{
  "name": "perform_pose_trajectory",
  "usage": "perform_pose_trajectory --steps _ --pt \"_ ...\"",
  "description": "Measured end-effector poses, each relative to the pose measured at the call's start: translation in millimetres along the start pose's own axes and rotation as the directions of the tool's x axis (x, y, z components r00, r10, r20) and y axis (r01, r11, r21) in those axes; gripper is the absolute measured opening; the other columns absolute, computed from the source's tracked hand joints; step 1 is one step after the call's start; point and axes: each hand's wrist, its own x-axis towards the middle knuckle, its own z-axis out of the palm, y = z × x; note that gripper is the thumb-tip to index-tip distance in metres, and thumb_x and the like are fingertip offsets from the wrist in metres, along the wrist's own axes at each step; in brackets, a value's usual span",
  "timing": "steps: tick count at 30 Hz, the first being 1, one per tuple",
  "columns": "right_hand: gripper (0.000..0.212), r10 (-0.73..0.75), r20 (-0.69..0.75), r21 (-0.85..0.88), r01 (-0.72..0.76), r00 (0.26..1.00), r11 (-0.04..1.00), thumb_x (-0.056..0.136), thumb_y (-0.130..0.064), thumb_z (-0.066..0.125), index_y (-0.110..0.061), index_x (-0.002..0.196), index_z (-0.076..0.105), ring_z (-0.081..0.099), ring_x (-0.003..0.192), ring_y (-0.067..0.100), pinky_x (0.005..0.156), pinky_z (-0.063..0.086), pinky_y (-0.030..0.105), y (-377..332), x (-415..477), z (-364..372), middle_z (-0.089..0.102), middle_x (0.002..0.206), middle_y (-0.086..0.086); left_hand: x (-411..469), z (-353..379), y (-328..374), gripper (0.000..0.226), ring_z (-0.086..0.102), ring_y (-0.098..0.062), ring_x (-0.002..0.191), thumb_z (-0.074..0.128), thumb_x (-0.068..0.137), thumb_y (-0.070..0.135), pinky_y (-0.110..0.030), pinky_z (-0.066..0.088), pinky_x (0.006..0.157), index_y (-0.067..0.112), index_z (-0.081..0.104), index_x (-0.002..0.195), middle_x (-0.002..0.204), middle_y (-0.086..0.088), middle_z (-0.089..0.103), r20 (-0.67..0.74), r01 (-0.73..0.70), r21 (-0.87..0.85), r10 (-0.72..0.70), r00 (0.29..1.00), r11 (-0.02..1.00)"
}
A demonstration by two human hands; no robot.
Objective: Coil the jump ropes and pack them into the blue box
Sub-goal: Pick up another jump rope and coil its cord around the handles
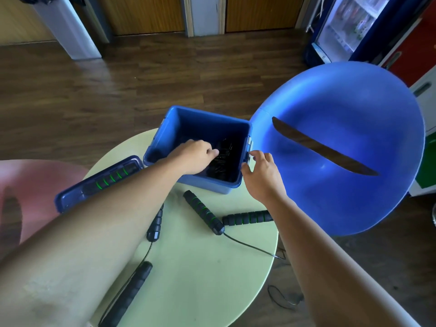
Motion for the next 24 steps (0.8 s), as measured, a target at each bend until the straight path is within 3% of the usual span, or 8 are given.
perform_pose_trajectory --steps 3,6,10,13,15,17,21,24 --pt "0.038 0.022 -0.005 0.024 -0.022 1.0 0.999 0.101 -0.031 0.044 -0.018 0.136 0.049 0.055 0.114 0.032 0.089 0.049 0.042 9 -18 4 0.05 0.134 0.007 -27 2 0 0.026 0.058 -0.027 0.087 0.051 0.095 0.04 -0.043 0.051 0.08 0.02 0.065 0.085 0.089 0.001 0.064 -0.173 -0.175 -0.031 0.167 0.971 0.984" --pt "0.036 0.025 0.063 -0.022 -0.024 0.998 0.999 0.097 -0.017 0.044 -0.018 0.132 0.054 0.055 0.112 0.03 0.086 0.052 0.042 28 -35 12 0.053 0.131 0.007 -57 15 0 0.014 0.052 -0.03 0.076 0.059 0.092 0.021 -0.045 0.049 0.071 0.011 0.065 0.085 0.081 -0.004 0.057 -0.413 -0.434 0.17 0.464 0.784 0.885" --pt "0.041 0.052 0.25 -0.203 0.0 0.967 0.979 0.094 -0.013 0.048 -0.024 0.133 0.054 0.051 0.117 0.028 0.09 0.049 0.039 56 -49 16 0.051 0.133 0.004 -94 42 2 0.01 0.053 -0.031 0.071 0.056 0.089 0.007 -0.043 0.048 0.067 0.007 0.065 0.085 0.081 -0.01 0.056 -0.327 -0.63 0.417 0.755 0.568 0.655" --pt "0.045 0.067 0.336 -0.345 0.057 0.939 0.937 0.094 -0.011 0.048 -0.027 0.136 0.05 0.046 0.12 0.027 0.086 0.036 0.034 67 -56 20 0.047 0.136 0.002 -110 63 0 0.021 0.055 -0.03 0.083 0.054 0.085 0.01 -0.045 0.05 0.074 0.011 0.064 0.104 0.096 -0.008 0.057 -0.045 -0.652 0.399 0.724 0.688 0.645" --pt "0.048 0.042 0.351 -0.367 0.096 0.935 0.925 0.092 -0.006 0.047 -0.027 0.135 0.05 0.046 0.118 0.028 0.085 0.032 0.033 74 -60 25 0.047 0.135 0.003 -113 74 -8 0.04 0.051 -0.029 0.109 0.048 0.088 0.012 -0.045 0.045 0.092 0.017 0.053 0.127 0.124 -0.006 0.051 0.115 -0.542 0.415 0.549 0.828 0.731" --pt "0.054 0.028 0.354 -0.345 0.103 0.935 0.933 0.09 0.001 0.046 -0.026 0.137 0.049 0.047 0.117 0.027 0.088 0.033 0.033 83 -63 29 0.046 0.136 0.004 -112 80 -16 0.055 0.04 -0.029 0.129 0.044 0.09 0.006 -0.045 0.036 0.106 0.021 0.039 0.142 0.145 -0.007 0.038 0.189 -0.435 0.5 0.396 0.899 0.749" --pt "0.058 0.003 0.269 -0.301 0.081 0.963 0.95 0.09 0.006 0.047 -0.021 0.142 0.047 0.048 0.118 0.03 0.093 0.044 0.036 97 -66 28 0.045 0.139 0.008 -113 88 -21 0.067 0.026 -0.031 0.144 0.041 0.091 -0.003 -0.046 0.025 0.115 0.021 0.026 0.152 0.154 -0.01 0.028 0.257 -0.393 0.616 0.297 0.92 0.683" --pt "0.056 0.041 0.247 -0.338 0.047 0.968 0.94 0.091 0.005 0.049 -0.021 0.14 0.048 0.049 0.115 0.031 0.09 0.044 0.038 108 -66 29 0.047 0.134 0.008 -113 92 -16 0.059 0.04 -0.033 0.126 0.044 0.088 -0.003 -0.044 0.034 0.103 0.018 0.035 0.143 0.139 -0.011 0.04 0.234 -0.394 0.671 0.325 0.916 0.628"
